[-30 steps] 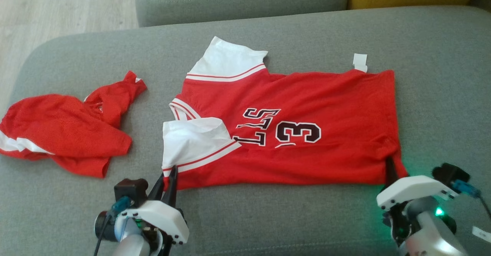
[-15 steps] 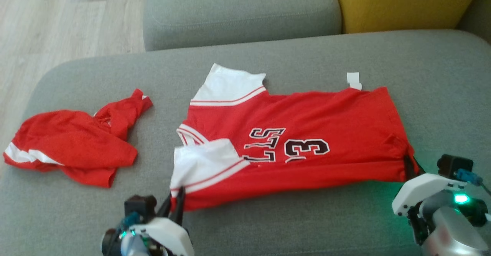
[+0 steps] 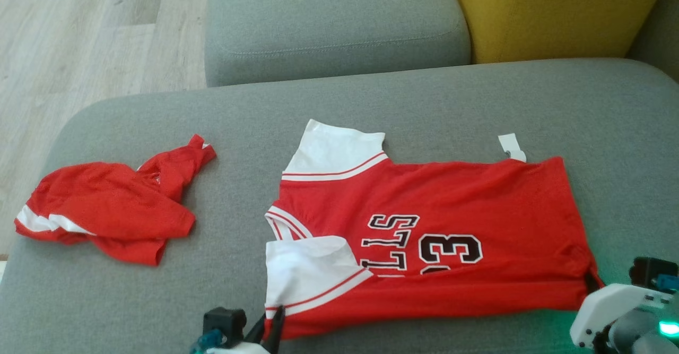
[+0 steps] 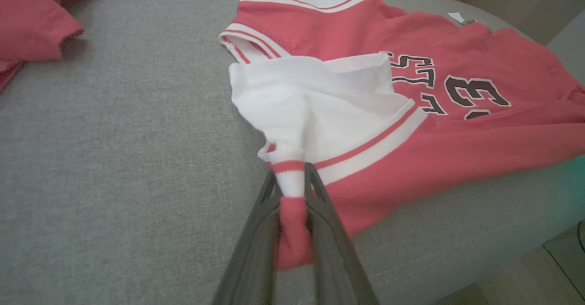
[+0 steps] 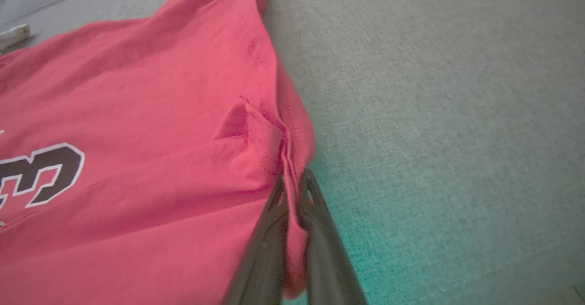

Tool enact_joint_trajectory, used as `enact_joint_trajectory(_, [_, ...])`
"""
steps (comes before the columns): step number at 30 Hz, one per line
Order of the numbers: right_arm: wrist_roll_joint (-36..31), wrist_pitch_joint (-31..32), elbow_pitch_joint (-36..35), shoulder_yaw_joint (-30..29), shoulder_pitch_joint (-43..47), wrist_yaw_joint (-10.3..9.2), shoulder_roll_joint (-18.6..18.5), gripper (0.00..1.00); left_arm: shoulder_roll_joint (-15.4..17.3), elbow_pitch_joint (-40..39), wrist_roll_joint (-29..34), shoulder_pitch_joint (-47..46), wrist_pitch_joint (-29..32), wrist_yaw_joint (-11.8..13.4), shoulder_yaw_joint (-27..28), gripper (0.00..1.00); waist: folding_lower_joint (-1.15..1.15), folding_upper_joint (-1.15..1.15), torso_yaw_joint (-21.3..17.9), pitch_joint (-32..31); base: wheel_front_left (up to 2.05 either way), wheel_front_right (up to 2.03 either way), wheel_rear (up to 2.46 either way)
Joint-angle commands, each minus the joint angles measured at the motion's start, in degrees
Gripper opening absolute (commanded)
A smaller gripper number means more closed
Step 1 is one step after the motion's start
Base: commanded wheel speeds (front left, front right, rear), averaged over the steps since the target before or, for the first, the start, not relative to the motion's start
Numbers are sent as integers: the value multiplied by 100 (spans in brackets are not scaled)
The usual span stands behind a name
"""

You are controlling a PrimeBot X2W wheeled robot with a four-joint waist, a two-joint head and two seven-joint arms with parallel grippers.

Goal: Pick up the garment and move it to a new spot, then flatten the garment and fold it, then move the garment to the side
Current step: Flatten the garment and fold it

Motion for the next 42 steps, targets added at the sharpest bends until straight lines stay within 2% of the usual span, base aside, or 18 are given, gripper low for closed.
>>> enact_joint_trajectory(1, [-35, 155, -431, 3, -50, -5, -7, 0, 52, -218, -14, -169, 45, 33, 158, 0, 0, 0, 8, 12, 0, 0, 0])
enact_joint_trajectory(2, [-32, 230, -557, -28, 16, -5, 32, 24, 50, -224, -18, -163, 64, 40, 145, 4, 0, 0, 11, 17, 0, 0, 0])
enact_joint_trajectory(3, [-44, 294, -683, -48, 79, -5, 64, 100, 48, -226, -22, -163, 76, 49, 134, 58, 0, 0, 12, 22, 0, 0, 0])
enact_joint_trajectory(4, [-66, 352, -808, -77, 135, -5, 89, 100, 47, -218, -23, -168, 97, 59, 122, 100, 0, 0, 11, 29, 0, 0, 0])
enact_joint_trajectory(9, [-82, 404, -1353, -143, 246, -5, 208, 100, 46, -190, -34, -205, 171, 69, 77, 100, 0, 0, -6, 61, 0, 0, 0])
enact_joint_trajectory(14, [45, -41, -2160, 86, 185, -5, 298, 100, 133, -428, -120, -394, -127, 191, 338, 100, 0, 0, -65, 152, 0, 0, 0])
enact_joint_trajectory(16, [97, -239, -2421, 257, 127, -5, 309, 100, 272, -597, -34, -577, -229, 33, 278, 100, 0, 0, -103, 205, 0, 0, 0])
enact_joint_trajectory(21, [150, -503, -2789, 632, -123, -5, 292, 100, 472, -995, -117, -1263, -243, -170, 458, 100, 0, 0, -179, 448, 0, 0, 0])
enact_joint_trajectory(28, [85, -374, -2963, 1099, -851, -5, 230, 100, 842, -833, -377, -3134, 772, -699, 336, 100, 0, 0, -328, 1260, 0, 0, 0])
enact_joint_trajectory(32, [37, -319, -3011, 1344, -1437, -5, 258, 100, 1214, -337, -654, -4407, 1404, -789, 112, 100, 0, 0, -565, 1828, 0, 0, 0])
enact_joint_trajectory(36, [46, -346, -3003, 1567, -1855, -5, 327, 100, 1678, 46, -1238, -5381, 2034, -797, -662, 100, 0, 0, -843, 2235, 0, 0, 0])
enact_joint_trajectory(42, [58, -429, -3024, 1721, -2145, -5, 387, 100, 2281, 546, -2023, -6276, 2566, -798, -1722, 100, 0, 0, -1201, 2638, 0, 0, 0])
